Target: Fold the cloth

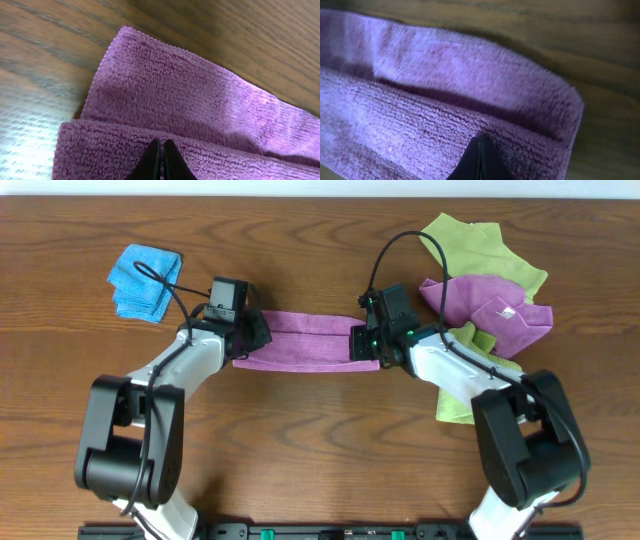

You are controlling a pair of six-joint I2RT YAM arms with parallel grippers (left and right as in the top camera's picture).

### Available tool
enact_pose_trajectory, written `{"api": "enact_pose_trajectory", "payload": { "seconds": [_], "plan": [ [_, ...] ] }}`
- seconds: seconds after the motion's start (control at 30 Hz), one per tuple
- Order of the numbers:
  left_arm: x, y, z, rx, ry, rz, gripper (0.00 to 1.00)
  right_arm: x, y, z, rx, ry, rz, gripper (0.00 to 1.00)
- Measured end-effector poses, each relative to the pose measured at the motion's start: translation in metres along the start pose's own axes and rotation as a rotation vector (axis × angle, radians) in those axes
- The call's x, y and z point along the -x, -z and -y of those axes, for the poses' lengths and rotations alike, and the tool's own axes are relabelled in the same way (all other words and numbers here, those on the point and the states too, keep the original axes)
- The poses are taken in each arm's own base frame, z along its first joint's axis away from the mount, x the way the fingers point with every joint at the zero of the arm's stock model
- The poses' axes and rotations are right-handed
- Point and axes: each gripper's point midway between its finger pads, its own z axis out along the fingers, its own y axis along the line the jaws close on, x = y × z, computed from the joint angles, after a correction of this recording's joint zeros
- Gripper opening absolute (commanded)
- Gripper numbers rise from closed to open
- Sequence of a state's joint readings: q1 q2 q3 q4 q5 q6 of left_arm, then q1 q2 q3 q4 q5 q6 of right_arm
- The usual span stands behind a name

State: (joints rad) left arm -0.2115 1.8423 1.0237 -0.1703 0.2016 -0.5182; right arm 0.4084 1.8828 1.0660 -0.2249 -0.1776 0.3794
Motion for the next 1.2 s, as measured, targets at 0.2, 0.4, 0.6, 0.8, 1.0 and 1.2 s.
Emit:
{"api": "enact_pose_trajectory", "payload": {
  "seconds": [0.2, 0.4, 0.6, 0.8, 1.0, 1.2],
  "plan": [
    [-0.015, -0.010, -0.003, 0.028, -0.007, -0.052, 0.06, -0.013, -0.010, 0.011, -0.044, -0.019, -0.053, 0.01],
    [-0.037, -0.004, -0.005, 0.084, -0.015, -0.149, 0.06, -0.026, -0.008, 0.007, -0.084, -0.007, -0.117, 0.02],
    [-0.060, 0.008, -0.017, 0.153, -0.003, -0.257, 0.06, -0.047, -0.002, 0.000, -0.113, 0.017, -0.201, 0.01],
    [-0.067, 0.012, -0.022, 0.180, 0.000, -0.284, 0.06, -0.059, 0.005, -0.001, -0.114, 0.014, -0.253, 0.18],
    [-0.065, 0.011, -0.021, 0.180, -0.004, -0.274, 0.06, -0.070, 0.021, -0.010, -0.081, 0.016, -0.278, 0.60],
    [-0.065, 0.011, -0.021, 0.181, -0.006, -0.272, 0.05, -0.038, 0.076, -0.009, -0.043, -0.013, -0.146, 0.70]
  ]
}}
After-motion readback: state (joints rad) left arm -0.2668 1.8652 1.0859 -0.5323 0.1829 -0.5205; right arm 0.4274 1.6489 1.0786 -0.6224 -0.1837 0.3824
